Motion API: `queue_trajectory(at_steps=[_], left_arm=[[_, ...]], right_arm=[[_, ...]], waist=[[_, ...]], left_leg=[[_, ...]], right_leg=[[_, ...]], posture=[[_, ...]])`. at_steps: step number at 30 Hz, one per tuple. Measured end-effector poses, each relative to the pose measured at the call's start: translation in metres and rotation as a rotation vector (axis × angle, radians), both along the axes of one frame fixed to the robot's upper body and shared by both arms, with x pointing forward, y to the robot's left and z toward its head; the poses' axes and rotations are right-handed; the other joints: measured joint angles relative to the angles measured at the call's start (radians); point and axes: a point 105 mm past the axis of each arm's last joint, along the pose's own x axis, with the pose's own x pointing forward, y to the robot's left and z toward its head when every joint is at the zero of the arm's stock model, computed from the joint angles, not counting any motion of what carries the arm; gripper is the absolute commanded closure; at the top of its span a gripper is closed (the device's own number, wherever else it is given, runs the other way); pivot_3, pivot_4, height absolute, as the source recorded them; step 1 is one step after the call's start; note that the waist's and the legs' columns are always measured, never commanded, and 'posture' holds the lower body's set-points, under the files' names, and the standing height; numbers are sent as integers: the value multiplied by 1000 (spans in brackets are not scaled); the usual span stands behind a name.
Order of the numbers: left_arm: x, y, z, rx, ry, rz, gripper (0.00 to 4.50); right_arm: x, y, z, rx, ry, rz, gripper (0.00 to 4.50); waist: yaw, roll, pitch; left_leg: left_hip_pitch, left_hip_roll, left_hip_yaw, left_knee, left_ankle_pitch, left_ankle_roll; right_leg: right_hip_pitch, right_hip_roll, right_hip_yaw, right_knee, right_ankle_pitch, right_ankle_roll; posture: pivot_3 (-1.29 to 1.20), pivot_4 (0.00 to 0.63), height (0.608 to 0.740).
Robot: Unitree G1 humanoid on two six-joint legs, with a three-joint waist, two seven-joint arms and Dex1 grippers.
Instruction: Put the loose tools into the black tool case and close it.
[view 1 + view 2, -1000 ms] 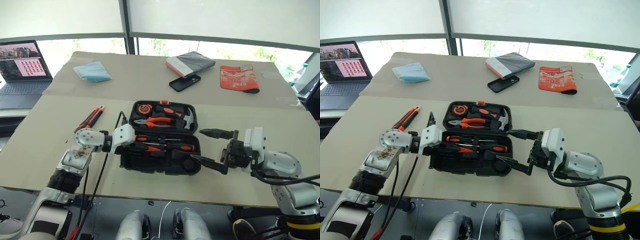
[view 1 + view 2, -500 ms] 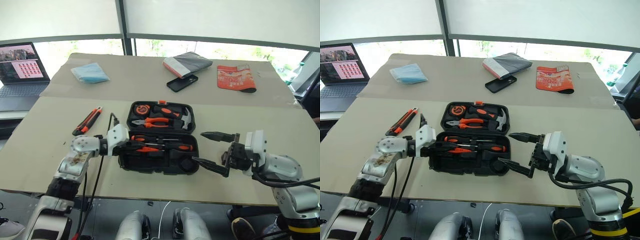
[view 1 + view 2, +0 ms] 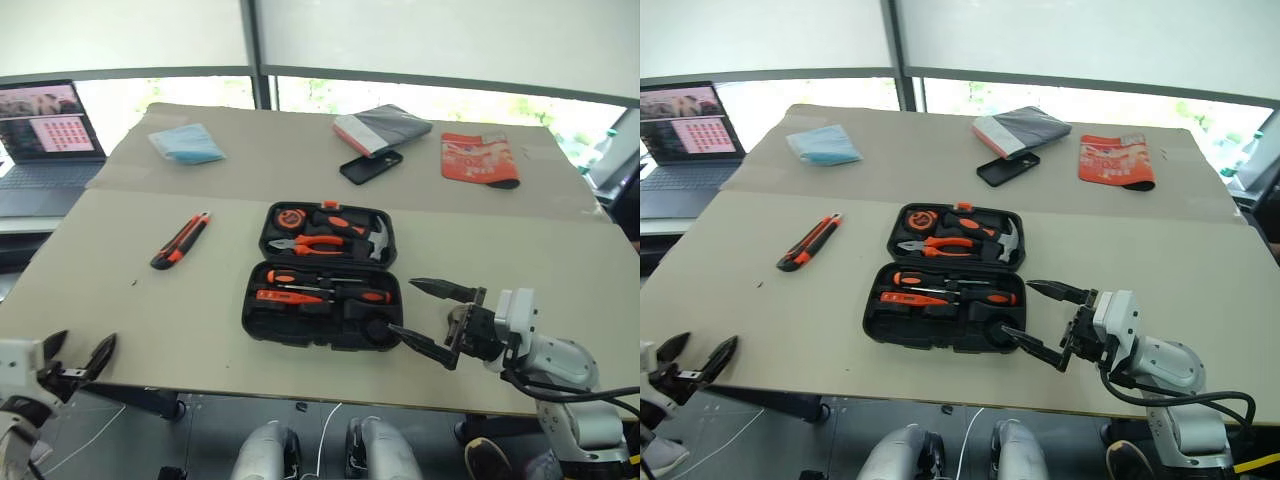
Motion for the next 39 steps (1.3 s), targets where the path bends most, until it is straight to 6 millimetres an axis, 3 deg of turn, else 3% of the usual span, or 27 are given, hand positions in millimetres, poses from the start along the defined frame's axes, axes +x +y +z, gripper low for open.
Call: queue_trajectory(at_steps=[4, 6, 14, 22, 26, 29, 35, 39], left_arm=[[-8, 2, 2, -53, 6, 32, 33], [6, -7, 8, -102, 1, 12, 33], [107, -58, 71, -140, 7, -226, 33], [192, -76, 70, -80, 227, -260, 33], [214, -84, 67, -34, 291, -274, 33], [216, -90, 48, -14, 357, -304, 763], [216, -90, 46, 25, 393, -330, 2886], [213, -102, 49, -18, 330, -451, 2903]], right_arm=[[1, 0, 6, 70, 0, -2, 0], [3, 1, 12, 116, 3, 6, 0], [2, 24, 35, 200, -68, 48, 0], [8, 35, 46, 194, -96, 41, 0], [7, 32, 45, 173, -86, 20, 0], [3, 30, 40, 165, -66, 11, 0], [-3, 28, 33, 154, -42, 2, 0], [-5, 23, 31, 140, -41, -12, 0]], waist=[[2, -1, -1], [5, -1, -1], [6, -2, -1], [-13, -5, -1], [-17, -5, -1], [-25, -5, -1], [-24, -5, -1], [-24, -5, -1]], left_leg=[[0, 0, 0, 0, -1, 1], [0, 0, 0, 0, 0, 0], [-1, -1, 3, -4, 7, -11], [-1, -2, 6, -4, 9, -14], [-1, -2, 7, -4, 14, -6], [-1, -2, 7, -4, 14, -5], [-1, -1, 6, -3, 13, -4], [-2, -1, 4, -1, 12, -3]], right_leg=[[0, -1, 2, -1, 0, 0], [0, 0, 1, 0, 0, 0], [1, 7, 2, 3, 4, 4], [1, 17, 1, 3, 4, 5], [0, 18, 3, 3, 3, 4], [-1, 19, 3, 3, 3, 3], [0, 17, 3, 4, 2, 3], [-1, 15, 4, 5, 3, 3]], posture=[[0, 150, 740], [0, 150, 740], [0, 150, 740], [0, 150, 740], [0, 150, 740], [0, 150, 740], [0, 150, 740], [0, 150, 740]])
